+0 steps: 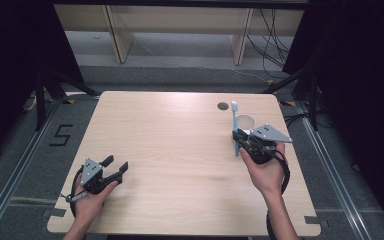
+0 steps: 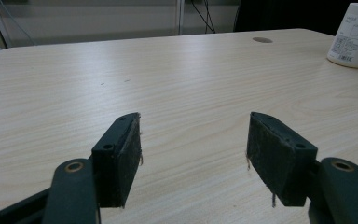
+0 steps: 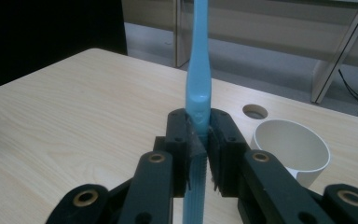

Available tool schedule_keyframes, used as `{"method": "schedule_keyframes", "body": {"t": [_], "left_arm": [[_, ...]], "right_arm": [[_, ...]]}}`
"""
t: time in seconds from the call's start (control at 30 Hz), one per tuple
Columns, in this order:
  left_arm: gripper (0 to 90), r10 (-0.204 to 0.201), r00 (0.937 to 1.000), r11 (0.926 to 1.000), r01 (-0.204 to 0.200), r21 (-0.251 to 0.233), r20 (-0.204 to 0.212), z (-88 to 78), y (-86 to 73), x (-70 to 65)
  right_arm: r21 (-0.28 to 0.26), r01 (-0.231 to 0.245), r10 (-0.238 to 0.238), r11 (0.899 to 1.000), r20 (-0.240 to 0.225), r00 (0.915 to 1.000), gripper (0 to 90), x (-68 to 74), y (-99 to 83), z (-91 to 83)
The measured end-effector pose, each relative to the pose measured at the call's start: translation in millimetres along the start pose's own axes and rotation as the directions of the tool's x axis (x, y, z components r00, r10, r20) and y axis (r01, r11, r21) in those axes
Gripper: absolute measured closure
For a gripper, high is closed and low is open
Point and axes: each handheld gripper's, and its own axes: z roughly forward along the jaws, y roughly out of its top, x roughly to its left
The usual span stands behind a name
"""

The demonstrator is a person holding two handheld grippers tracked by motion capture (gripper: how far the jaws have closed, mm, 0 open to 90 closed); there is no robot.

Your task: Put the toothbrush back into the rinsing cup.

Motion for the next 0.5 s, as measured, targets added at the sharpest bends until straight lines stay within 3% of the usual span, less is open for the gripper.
{"method": "schedule_keyframes", "body": {"t": [0.13, 0.47, 0.5], "left_arm": [[34.6, 0.0, 1.0, 1.0, 0.0, 0.0, -0.003, 0.3, 0.0, 0.0], [34.6, -0.001, 1.0, 1.0, 0.001, -0.006, 0.003, 1.1, -0.1, 0.3], [34.6, 0.0, 1.0, 1.0, 0.0, -0.003, 0.001, 0.8, 0.0, 0.3]], "right_arm": [[0.005, -0.043, 0.043, 0.999, -0.015, 0.999, 79.4, 0.4, 0.0, -0.7], [-0.026, -0.052, 0.052, 0.998, 0.005, 0.9986, 79.5, -2.8, 2.3, -2.1], [-0.034, -0.035, 0.035, 0.999, 0.018, 0.9992, 79.4, -4.4, 2.6, -2.7]]}}
